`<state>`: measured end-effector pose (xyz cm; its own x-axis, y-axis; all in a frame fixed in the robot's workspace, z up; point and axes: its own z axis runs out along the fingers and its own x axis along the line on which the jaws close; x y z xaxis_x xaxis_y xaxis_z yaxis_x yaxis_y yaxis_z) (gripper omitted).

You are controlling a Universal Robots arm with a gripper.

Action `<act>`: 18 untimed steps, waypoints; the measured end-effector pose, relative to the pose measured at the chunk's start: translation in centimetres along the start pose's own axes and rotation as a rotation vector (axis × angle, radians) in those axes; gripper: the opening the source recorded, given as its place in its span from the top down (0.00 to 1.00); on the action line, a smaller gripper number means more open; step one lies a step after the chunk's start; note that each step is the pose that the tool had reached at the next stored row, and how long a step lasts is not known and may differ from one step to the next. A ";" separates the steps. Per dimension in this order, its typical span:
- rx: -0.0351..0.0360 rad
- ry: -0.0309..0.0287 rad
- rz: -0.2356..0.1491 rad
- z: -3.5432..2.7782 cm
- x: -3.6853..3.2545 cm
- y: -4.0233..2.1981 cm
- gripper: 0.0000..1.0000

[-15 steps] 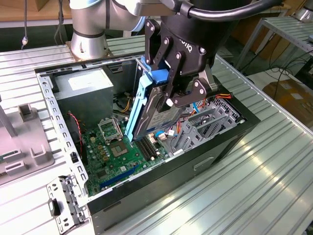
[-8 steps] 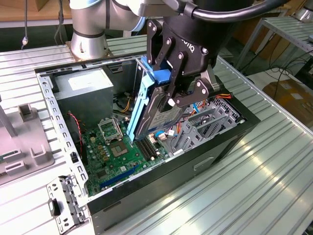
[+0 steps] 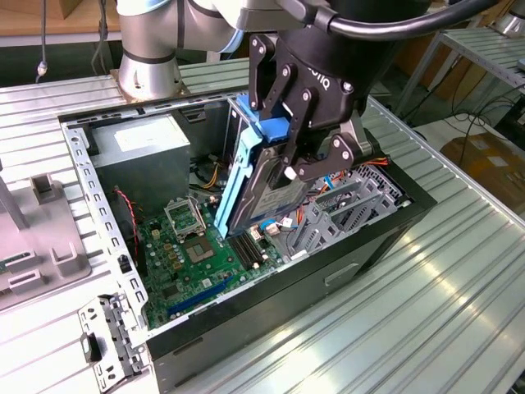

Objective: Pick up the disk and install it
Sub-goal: 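Pick up the disk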

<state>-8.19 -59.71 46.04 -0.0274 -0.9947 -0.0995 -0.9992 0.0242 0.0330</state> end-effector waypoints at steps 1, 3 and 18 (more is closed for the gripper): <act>0.0000 0.0001 0.000 -0.01 0.03 -0.02 0.64; 0.0000 0.0001 0.000 -0.01 0.07 -0.06 0.64; -0.0020 0.0003 0.000 0.00 0.43 -1.79 0.64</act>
<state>-6.41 -60.18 45.94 -0.0276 -0.9947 -0.0992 -0.9991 0.0242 0.0350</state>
